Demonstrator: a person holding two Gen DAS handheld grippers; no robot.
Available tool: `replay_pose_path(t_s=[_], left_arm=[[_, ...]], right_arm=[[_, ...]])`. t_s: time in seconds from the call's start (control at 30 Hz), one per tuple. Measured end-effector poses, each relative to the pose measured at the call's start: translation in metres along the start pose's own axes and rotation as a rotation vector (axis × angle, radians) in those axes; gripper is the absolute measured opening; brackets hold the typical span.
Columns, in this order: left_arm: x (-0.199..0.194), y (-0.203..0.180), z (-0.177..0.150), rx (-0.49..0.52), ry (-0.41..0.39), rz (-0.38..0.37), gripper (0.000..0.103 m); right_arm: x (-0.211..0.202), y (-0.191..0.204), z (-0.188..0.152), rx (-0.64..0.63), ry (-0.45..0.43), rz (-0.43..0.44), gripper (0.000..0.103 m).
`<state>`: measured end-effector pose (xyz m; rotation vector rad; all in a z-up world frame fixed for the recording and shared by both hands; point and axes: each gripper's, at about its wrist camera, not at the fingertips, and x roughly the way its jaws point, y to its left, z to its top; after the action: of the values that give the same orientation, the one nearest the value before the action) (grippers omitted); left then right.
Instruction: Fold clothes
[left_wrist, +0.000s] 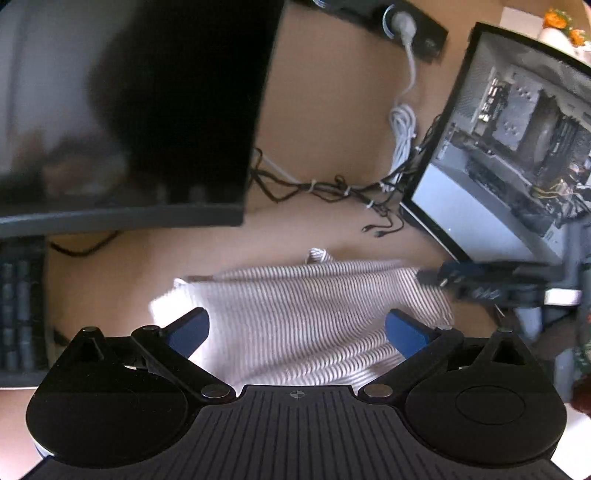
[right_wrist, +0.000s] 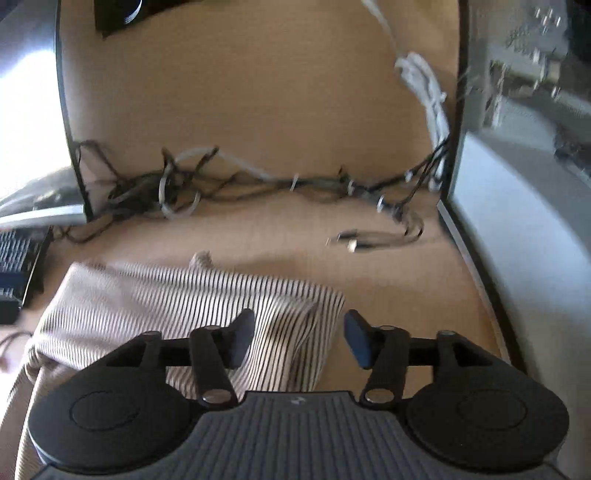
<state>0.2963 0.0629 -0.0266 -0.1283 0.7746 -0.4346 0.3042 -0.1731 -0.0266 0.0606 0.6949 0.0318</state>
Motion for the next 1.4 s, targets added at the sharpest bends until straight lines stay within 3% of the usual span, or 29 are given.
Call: replay_pose_path(t_s=[0.1,0.23,0.33,0.43,0.77,0.9,1.07,1.13,1.17,1.23,1.3,1.4], left_arm=[[0.024,0.009,-0.004,-0.068,0.049,0.023,0.103],[0.030,0.020,-0.007,-0.100,0.056,0.044,0.103],[0.030,0.028,-0.006,-0.127,0.065,0.048,0.103],[0.034,0.031,-0.005,-0.134,0.073,0.069,0.103],[0.048,0.038,0.002,-0.143,0.085,0.133,0.103],[0.029,0.036,0.007,-0.164,0.050,0.155,0.103],[-0.005,0.017,0.014,-0.171,-0.052,0.060,0.103],[-0.005,0.007,0.015,-0.169,-0.060,0.003,0.103],[-0.001,0.004,0.014,-0.166,-0.049,-0.018,0.103],[0.013,0.002,0.008,-0.165,-0.002,-0.007,0.103],[0.028,0.005,-0.001,-0.192,0.058,0.016,0.103],[0.033,0.009,-0.013,-0.219,0.094,-0.001,0.103]], right_arm=[[-0.004,0.005,0.004,0.034,-0.021,0.058,0.056],[-0.003,0.013,0.004,0.085,-0.017,0.139,0.059],[0.024,0.014,-0.021,0.120,0.090,0.109,0.063],[0.031,0.012,-0.036,0.080,0.064,0.097,0.072],[0.058,0.012,-0.017,-0.009,0.080,0.120,0.081],[0.047,0.002,-0.013,-0.011,0.084,0.116,0.081],[0.026,-0.009,-0.003,0.009,0.051,0.122,0.083],[0.015,-0.009,0.004,0.053,0.009,0.159,0.097],[0.011,-0.009,0.007,0.083,-0.004,0.188,0.103],[0.012,-0.005,0.005,0.155,0.007,0.260,0.103],[0.025,0.001,-0.004,0.214,0.074,0.298,0.103],[0.040,0.013,-0.024,0.207,0.116,0.262,0.103]])
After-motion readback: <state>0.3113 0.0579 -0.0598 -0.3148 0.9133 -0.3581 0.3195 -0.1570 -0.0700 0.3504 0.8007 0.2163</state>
